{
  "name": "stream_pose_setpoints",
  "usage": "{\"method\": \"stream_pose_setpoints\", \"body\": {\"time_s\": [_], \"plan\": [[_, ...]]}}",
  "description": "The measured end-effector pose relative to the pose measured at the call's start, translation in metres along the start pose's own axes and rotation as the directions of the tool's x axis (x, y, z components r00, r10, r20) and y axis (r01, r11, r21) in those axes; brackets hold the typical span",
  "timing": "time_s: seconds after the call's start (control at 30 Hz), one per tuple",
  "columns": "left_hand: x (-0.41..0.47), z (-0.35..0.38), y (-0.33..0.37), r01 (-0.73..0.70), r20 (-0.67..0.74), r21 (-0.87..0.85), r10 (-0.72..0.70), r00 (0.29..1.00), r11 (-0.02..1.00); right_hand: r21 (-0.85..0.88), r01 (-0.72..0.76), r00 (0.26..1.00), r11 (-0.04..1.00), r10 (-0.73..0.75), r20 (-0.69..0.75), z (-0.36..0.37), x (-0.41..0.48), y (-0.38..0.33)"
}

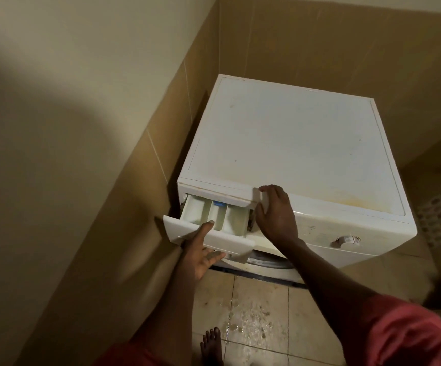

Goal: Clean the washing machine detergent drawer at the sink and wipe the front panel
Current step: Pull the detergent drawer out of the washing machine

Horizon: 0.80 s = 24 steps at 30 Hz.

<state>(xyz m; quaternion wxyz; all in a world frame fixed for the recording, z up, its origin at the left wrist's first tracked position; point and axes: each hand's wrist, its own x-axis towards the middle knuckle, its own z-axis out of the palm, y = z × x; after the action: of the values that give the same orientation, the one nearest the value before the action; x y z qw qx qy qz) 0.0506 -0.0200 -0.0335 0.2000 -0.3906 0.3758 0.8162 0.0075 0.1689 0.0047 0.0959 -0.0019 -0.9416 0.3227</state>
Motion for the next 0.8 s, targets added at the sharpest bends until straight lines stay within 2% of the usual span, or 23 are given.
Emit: {"method": "stream_pose_setpoints", "body": {"time_s": [0.23,0.5,0.6,0.73,0.8], "plan": [[-0.014,-0.017,-0.010,-0.005,-0.017,-0.007,0.005,1.000,1.000,0.036,0.071,0.995,0.997,-0.074,0.073,0.015,0.000,-0.019],[-0.020,-0.035,-0.021,-0.002,-0.007,-0.025,0.002,1.000,1.000,-0.008,0.090,0.964,0.996,-0.085,0.252,0.034,-0.011,-0.030],[-0.023,-0.034,-0.022,-0.009,-0.011,-0.035,0.008,1.000,0.999,-0.073,0.100,0.920,0.992,-0.065,0.386,0.039,-0.011,-0.032],[-0.023,-0.034,-0.024,-0.010,-0.013,-0.037,0.009,1.000,0.999,-0.237,0.175,0.809,0.956,-0.002,0.588,0.048,-0.008,-0.031],[-0.023,-0.035,-0.024,-0.008,-0.007,-0.027,0.008,1.000,1.000,-0.287,0.208,0.770,0.935,0.025,0.638,0.052,-0.006,-0.032]]}}
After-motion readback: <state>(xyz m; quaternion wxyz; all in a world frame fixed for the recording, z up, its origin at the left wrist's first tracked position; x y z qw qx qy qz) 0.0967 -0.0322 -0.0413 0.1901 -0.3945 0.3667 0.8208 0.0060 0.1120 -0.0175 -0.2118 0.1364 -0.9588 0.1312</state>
